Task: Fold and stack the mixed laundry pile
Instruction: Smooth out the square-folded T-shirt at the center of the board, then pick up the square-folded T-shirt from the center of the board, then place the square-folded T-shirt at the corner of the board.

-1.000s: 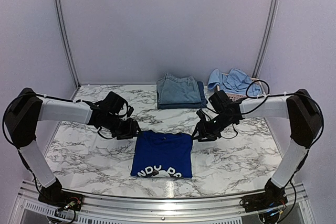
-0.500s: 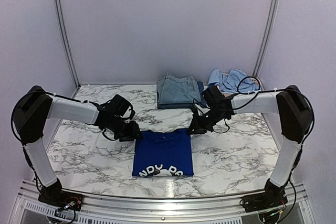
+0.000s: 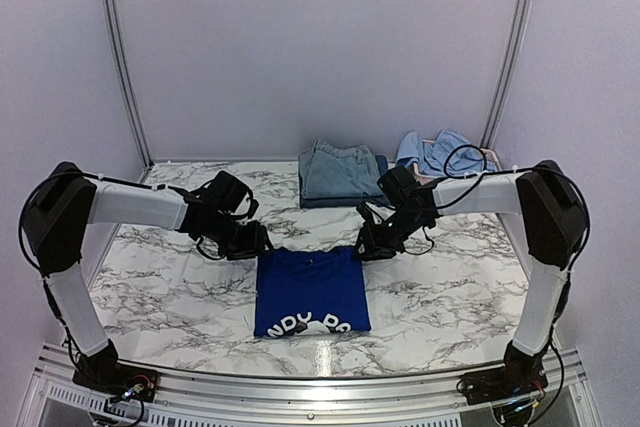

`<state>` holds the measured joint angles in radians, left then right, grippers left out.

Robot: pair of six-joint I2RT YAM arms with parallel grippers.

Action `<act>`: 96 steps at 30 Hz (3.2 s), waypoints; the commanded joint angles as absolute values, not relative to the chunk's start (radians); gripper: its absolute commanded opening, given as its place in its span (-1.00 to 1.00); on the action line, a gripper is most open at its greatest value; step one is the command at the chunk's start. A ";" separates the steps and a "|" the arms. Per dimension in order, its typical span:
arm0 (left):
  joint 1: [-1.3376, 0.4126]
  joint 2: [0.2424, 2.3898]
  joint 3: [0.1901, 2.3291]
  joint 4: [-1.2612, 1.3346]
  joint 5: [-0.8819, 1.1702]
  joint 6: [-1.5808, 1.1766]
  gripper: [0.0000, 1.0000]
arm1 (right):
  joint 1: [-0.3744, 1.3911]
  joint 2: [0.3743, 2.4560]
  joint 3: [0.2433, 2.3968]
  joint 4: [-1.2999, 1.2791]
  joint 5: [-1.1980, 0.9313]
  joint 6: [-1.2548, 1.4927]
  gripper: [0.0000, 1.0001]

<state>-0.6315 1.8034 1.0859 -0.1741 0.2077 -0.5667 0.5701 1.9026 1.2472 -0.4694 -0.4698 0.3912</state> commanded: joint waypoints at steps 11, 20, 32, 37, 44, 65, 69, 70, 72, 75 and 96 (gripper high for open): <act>-0.682 1.899 1.085 -0.247 0.185 -0.672 -0.02 | 0.573 1.935 1.183 -0.368 -0.528 0.489 -0.19; -0.682 1.985 1.176 -0.272 0.159 -0.674 -0.76 | 0.587 2.040 1.239 -0.328 -0.558 0.496 -0.77; -0.683 1.808 1.262 -0.266 0.091 -0.509 -1.00 | 0.580 1.807 1.290 -0.385 -0.382 0.444 -1.00; -0.682 1.794 1.323 -0.265 0.057 -0.470 -1.00 | 0.578 1.751 1.289 -0.385 -0.310 0.424 -1.00; -0.679 1.824 1.466 -0.261 0.025 -0.408 -1.00 | 0.553 1.717 1.370 -0.398 -0.192 0.384 -1.00; -0.593 2.350 2.327 -0.249 0.054 -0.318 -1.00 | 0.309 2.019 1.927 -0.475 -0.138 0.187 -1.00; -0.558 2.399 2.347 -0.166 0.055 -0.356 -1.00 | 0.284 2.131 2.049 -0.487 -0.176 0.168 -1.00; -0.552 2.413 2.355 -0.146 0.057 -0.361 -1.00 | 0.282 2.161 2.080 -0.487 -0.176 0.162 -1.00; -0.541 2.447 2.378 -0.095 0.068 -0.370 -1.00 | 0.280 2.226 2.151 -0.492 -0.178 0.155 -1.00; -0.528 2.507 2.419 -0.030 0.075 -0.406 -1.00 | 0.272 2.306 2.234 -0.499 -0.187 0.163 -1.00; -0.489 2.712 2.525 0.165 -0.020 -0.496 0.47 | 0.239 2.573 2.468 -0.334 -0.083 0.186 -0.53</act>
<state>-0.5076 2.7068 2.4878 0.0986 0.0460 -0.4820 0.2695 2.5473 2.4073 -0.4217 -0.1566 0.1822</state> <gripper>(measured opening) 0.352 0.061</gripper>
